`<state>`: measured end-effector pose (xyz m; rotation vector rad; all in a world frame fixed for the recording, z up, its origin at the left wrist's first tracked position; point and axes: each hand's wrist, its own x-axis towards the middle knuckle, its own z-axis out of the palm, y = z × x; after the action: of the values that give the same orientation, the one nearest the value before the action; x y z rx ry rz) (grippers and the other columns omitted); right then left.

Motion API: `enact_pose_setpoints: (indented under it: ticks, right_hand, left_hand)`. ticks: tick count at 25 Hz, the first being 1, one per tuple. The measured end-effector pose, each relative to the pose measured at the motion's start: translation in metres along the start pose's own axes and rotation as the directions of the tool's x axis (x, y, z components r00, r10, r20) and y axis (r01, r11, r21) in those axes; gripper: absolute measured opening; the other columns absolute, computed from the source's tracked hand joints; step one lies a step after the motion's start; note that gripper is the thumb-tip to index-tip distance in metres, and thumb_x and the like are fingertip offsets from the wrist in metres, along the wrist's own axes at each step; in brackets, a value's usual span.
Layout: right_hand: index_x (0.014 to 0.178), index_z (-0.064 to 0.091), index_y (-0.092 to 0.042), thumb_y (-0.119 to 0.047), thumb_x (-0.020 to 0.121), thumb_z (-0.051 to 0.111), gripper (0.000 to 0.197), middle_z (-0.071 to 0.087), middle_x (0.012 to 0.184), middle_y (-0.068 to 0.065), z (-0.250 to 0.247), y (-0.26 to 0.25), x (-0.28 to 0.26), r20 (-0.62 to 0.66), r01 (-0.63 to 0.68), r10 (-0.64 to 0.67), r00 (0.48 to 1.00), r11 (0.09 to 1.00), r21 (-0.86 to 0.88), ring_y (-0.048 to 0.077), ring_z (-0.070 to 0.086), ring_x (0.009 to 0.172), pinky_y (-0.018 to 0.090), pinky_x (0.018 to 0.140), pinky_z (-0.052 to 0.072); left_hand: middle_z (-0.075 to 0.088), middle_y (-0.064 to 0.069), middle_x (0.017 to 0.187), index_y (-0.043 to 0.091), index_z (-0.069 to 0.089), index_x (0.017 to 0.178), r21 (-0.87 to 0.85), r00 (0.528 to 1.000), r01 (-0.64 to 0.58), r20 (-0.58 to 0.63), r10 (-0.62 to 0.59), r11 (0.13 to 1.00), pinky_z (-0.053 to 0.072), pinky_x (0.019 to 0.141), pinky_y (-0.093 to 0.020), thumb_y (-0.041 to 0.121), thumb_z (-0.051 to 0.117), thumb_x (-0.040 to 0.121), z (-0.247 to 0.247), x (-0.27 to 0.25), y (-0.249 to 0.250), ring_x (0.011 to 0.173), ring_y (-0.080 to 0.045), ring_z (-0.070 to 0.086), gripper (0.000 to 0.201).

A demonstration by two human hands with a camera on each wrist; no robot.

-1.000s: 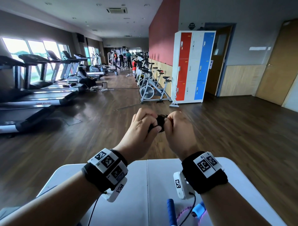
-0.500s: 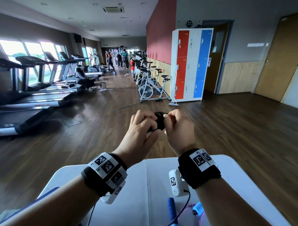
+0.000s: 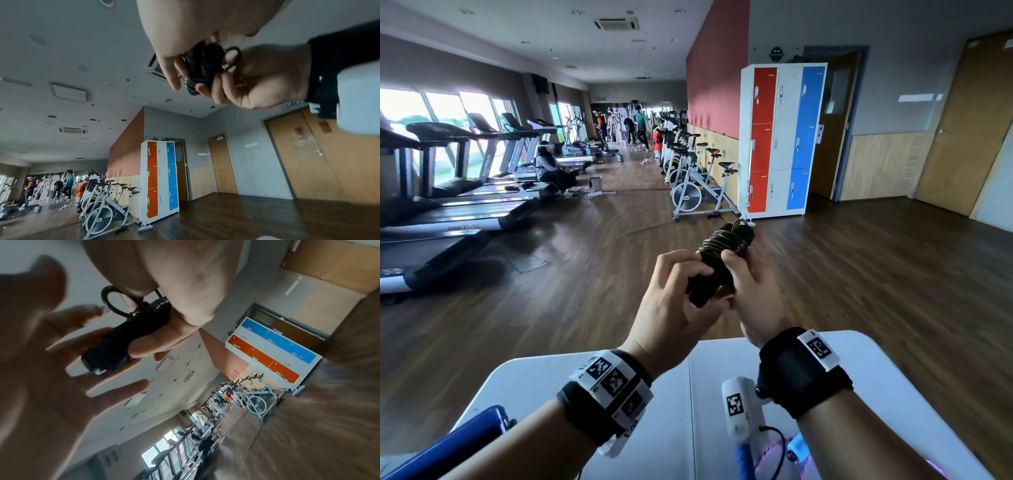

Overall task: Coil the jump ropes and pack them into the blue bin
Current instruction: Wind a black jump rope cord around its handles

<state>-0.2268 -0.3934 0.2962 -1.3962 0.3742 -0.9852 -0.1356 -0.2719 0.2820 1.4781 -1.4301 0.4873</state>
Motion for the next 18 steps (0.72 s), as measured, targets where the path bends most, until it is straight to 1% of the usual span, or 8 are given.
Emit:
enact_pose_setpoints:
  ticks: [3,5,7,9,12,14,16,18]
  right_hand:
    - [0.119,0.064,-0.02,-0.033,0.094,0.06,0.028,0.068,0.095,0.028,-0.013,-0.008,-0.001,0.151,-0.006,0.006,0.989,1.0,-0.001,0.038,0.066,0.065,0.042,0.051,0.057]
    - [0.126,0.061,-0.023,-0.026,0.1,0.059,0.027,0.069,0.098,0.026,-0.017,-0.012,-0.002,0.24,0.013,-0.007,0.971,1.0,-0.026,0.039,0.067,0.068,0.042,0.052,0.058]
    - [0.125,0.063,-0.024,-0.017,0.102,0.053,0.025,0.069,0.102,0.024,-0.015,-0.018,-0.004,0.279,0.008,0.01,0.96,0.998,-0.061,0.041,0.068,0.074,0.049,0.057,0.061]
    - [0.113,0.069,-0.015,-0.019,0.1,0.05,0.024,0.069,0.101,0.028,-0.011,-0.021,-0.003,0.213,-0.106,0.116,0.97,0.993,-0.06,0.035,0.067,0.074,0.054,0.063,0.062]
    - [0.096,0.072,-0.015,-0.041,0.098,0.052,0.033,0.074,0.089,0.012,-0.006,-0.026,0.0,0.024,-0.192,0.199,0.98,0.966,-0.171,0.022,0.072,0.077,0.034,0.065,0.061]
    - [0.095,0.069,-0.022,-0.049,0.101,0.046,0.035,0.074,0.088,0.002,0.001,-0.026,-0.003,-0.008,0.01,-0.015,1.0,0.905,-0.425,0.02,0.07,0.085,0.03,0.073,0.055]
    - [0.101,0.065,-0.022,-0.045,0.105,0.038,0.036,0.072,0.09,0.002,0.006,-0.022,-0.006,0.016,0.194,-0.228,0.974,0.792,-0.579,0.023,0.068,0.088,0.034,0.077,0.05]
    - [0.105,0.064,-0.022,-0.056,0.104,0.028,0.05,0.072,0.088,-0.002,0.009,-0.013,-0.005,0.0,0.279,-0.372,0.928,0.695,-0.663,0.021,0.068,0.084,0.037,0.076,0.051]
  left_hand:
    - [0.056,0.004,0.121,0.021,0.057,0.122,-0.068,0.954,0.291,-0.055,-0.295,0.954,0.056,0.079,-0.025,0.059,0.055,0.087,-0.012,0.019,0.003,0.095,-0.007,0.065,0.051]
    - [0.071,-0.001,0.105,0.024,0.065,0.111,-0.242,0.783,0.621,0.135,-0.608,0.745,0.062,0.075,-0.045,0.068,0.053,0.08,-0.013,0.039,0.004,0.089,-0.022,0.072,0.055]
    - [0.075,-0.014,0.094,0.02,0.069,0.102,-0.313,0.673,0.739,0.301,-0.676,0.596,0.061,0.07,-0.056,0.069,0.057,0.077,-0.006,0.048,0.007,0.083,-0.035,0.073,0.057]
    - [0.075,-0.009,0.09,0.021,0.068,0.097,-0.282,0.711,0.702,0.224,-0.666,0.654,0.059,0.075,-0.058,0.067,0.059,0.074,0.006,0.047,0.01,0.084,-0.033,0.073,0.052]
    - [0.072,-0.001,0.098,0.028,0.062,0.106,-0.32,0.731,0.665,0.094,-0.676,0.674,0.06,0.076,-0.049,0.06,0.057,0.073,0.023,0.039,0.015,0.087,-0.022,0.071,0.046]
    - [0.071,-0.007,0.099,0.031,0.062,0.105,-0.447,0.679,0.693,0.142,-0.72,0.566,0.058,0.067,-0.047,0.058,0.056,0.076,0.029,0.039,0.019,0.084,-0.029,0.07,0.04]
    - [0.073,-0.003,0.097,0.031,0.066,0.099,-0.486,0.624,0.721,0.147,-0.767,0.494,0.058,0.078,-0.054,0.069,0.052,0.078,0.032,0.044,0.022,0.09,-0.031,0.07,0.046]
    - [0.074,0.006,0.093,0.029,0.067,0.093,-0.415,0.651,0.702,0.043,-0.758,0.579,0.056,0.089,-0.052,0.081,0.042,0.077,0.032,0.045,0.027,0.093,-0.019,0.07,0.06]
